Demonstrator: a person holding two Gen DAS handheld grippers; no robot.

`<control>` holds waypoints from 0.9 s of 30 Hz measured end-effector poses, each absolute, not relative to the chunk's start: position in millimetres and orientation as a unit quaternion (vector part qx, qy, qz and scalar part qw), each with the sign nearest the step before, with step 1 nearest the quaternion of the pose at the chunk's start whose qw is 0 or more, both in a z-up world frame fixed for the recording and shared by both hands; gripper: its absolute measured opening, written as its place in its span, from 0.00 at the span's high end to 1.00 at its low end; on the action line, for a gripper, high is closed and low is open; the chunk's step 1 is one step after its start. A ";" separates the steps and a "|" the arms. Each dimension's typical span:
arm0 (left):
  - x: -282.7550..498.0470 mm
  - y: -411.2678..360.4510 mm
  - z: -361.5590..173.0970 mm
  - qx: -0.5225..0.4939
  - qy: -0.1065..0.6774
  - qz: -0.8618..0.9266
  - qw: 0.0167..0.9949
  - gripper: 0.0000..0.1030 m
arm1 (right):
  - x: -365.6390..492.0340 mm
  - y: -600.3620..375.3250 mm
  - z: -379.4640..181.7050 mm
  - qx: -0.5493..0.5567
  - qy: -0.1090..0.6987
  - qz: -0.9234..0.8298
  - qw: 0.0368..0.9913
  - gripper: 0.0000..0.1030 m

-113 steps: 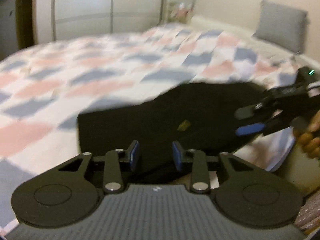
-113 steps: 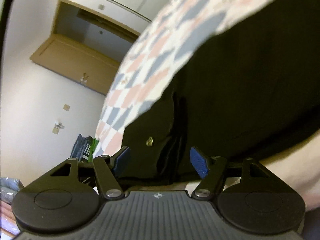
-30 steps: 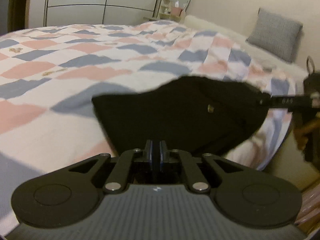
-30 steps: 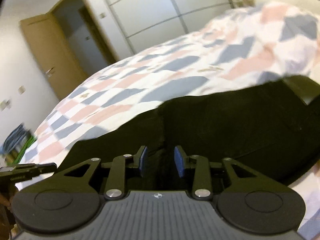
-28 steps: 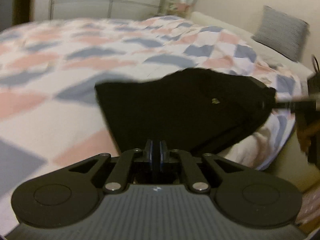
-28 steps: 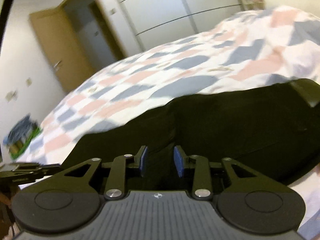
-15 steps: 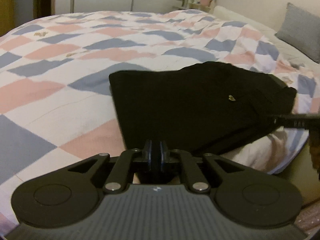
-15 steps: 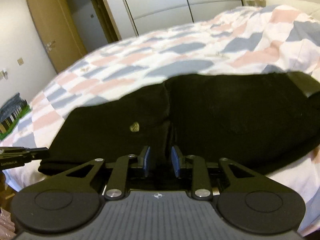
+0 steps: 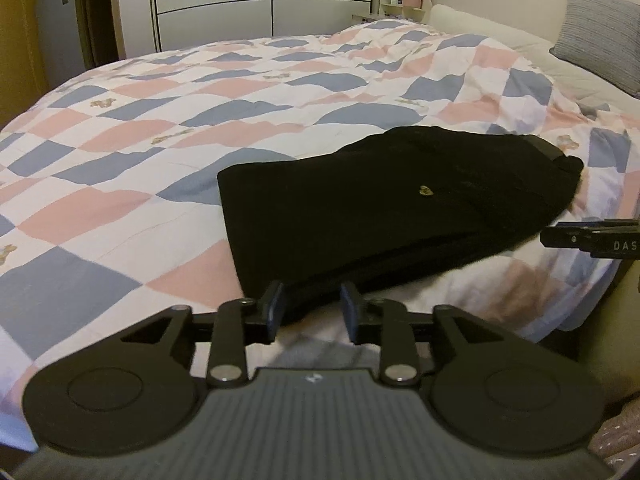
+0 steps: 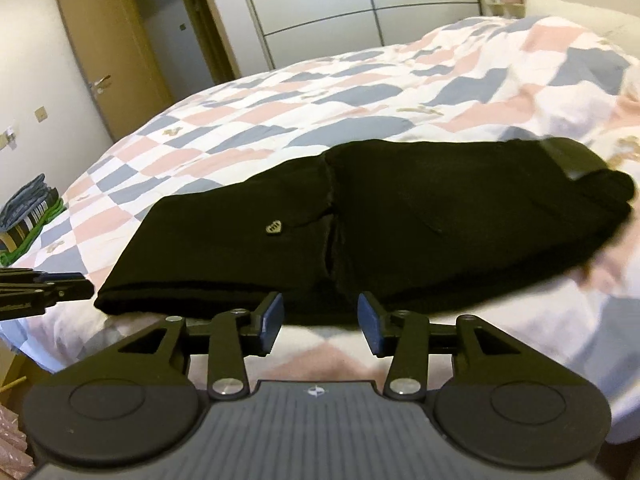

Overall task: Fold clothes
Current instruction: 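Open both grippers and release the folded black trousers onto the quilt, then grasp one end of the folded trousers with both grippers and lift it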

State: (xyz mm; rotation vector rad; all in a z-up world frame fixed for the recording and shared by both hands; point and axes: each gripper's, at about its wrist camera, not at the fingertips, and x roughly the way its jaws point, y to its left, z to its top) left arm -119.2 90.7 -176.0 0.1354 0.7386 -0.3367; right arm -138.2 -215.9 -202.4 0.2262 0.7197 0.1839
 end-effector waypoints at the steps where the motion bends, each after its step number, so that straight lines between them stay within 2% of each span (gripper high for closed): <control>1: -125.3 89.8 -173.4 0.067 0.357 -0.164 0.917 0.65 | -144.3 -216.4 -201.5 0.110 0.350 0.083 0.927 0.51; 5: -147.5 85.4 -162.2 0.073 0.343 -0.166 0.922 0.53 | -172.4 -221.5 -194.5 0.111 0.336 0.066 0.933 0.43; 10: -166.6 83.1 -153.2 0.075 0.330 -0.176 0.924 0.46 | -195.1 -219.1 -182.5 0.105 0.316 0.064 0.941 0.32; 20: -185.2 86.4 -145.9 0.068 0.319 -0.191 0.926 0.41 | -220.1 -208.1 -167.0 0.063 0.308 0.032 0.949 0.25; 22: -185.7 86.5 -145.9 0.068 0.321 -0.190 0.925 0.41 | -222.1 -205.9 -164.1 0.054 0.308 0.022 0.950 0.20; 27: -184.3 89.4 -147.3 0.067 0.326 -0.187 0.924 0.39 | -220.8 -201.6 -161.7 0.038 0.309 0.012 0.950 0.18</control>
